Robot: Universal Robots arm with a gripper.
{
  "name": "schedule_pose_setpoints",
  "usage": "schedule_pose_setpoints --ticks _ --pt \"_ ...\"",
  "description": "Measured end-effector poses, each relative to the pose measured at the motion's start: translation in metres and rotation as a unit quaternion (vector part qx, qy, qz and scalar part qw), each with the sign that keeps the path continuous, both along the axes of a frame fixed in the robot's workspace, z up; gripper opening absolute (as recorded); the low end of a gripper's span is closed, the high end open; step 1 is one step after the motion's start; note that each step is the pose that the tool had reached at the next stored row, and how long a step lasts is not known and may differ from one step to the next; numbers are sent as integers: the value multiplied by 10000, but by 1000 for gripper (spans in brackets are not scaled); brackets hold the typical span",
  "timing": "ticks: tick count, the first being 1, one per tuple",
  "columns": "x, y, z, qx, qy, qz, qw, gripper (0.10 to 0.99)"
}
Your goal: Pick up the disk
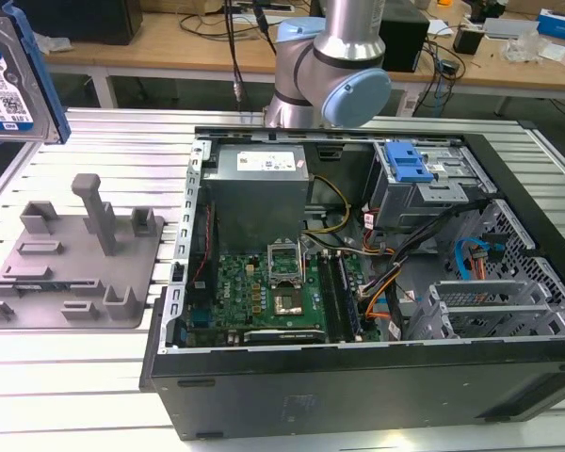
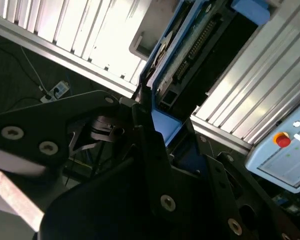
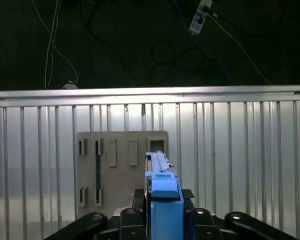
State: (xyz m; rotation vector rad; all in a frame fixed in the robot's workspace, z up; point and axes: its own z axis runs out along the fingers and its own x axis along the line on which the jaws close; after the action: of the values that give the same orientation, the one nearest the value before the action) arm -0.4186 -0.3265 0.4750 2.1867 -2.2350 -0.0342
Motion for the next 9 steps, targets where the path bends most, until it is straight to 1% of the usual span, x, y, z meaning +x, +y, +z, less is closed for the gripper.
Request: schedule_pose_setpoints --ticks 9 --pt "0 -1 0 8 0 1 10000 369"
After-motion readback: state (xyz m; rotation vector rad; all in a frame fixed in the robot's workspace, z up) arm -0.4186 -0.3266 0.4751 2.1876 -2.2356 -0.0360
